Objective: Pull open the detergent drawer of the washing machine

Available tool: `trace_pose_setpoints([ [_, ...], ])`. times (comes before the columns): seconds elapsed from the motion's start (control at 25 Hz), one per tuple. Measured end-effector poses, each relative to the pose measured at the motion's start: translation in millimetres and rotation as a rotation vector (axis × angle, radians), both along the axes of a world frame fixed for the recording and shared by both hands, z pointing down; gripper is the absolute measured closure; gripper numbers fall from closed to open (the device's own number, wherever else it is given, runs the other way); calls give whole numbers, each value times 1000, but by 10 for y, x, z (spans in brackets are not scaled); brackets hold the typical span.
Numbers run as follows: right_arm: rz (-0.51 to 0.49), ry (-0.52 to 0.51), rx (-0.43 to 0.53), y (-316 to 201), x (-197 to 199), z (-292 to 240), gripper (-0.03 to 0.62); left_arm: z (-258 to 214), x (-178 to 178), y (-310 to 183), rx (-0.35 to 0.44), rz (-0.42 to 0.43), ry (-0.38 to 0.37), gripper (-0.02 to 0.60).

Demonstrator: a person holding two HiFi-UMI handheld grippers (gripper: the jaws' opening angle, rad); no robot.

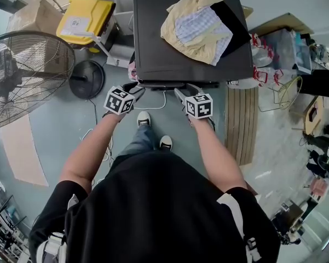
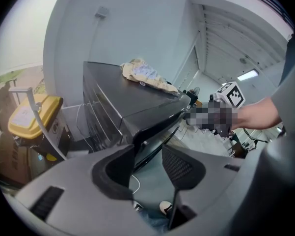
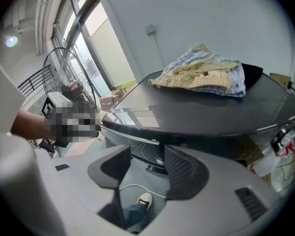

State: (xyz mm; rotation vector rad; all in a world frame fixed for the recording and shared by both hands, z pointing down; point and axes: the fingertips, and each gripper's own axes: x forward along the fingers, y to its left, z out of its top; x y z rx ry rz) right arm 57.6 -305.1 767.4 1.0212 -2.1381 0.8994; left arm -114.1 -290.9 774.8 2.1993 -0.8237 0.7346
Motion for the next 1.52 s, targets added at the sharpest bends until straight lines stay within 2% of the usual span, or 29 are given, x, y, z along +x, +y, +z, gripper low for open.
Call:
trace_pose_setpoints([
  [0.64, 16, 6, 5, -58, -7, 38, 400, 124, -15, -7, -11, 3, -1, 436],
  [0.96, 22, 6, 11, -72, -10, 26, 410, 87, 35, -40, 12, 9, 7, 457],
  [1.32, 2, 19, 21, -81, 1, 28, 426, 95, 49, -56, 12, 8, -5, 476],
  [1.52, -32, 30, 19, -81, 7, 35, 448, 98, 36, -52, 8, -7, 21, 480],
])
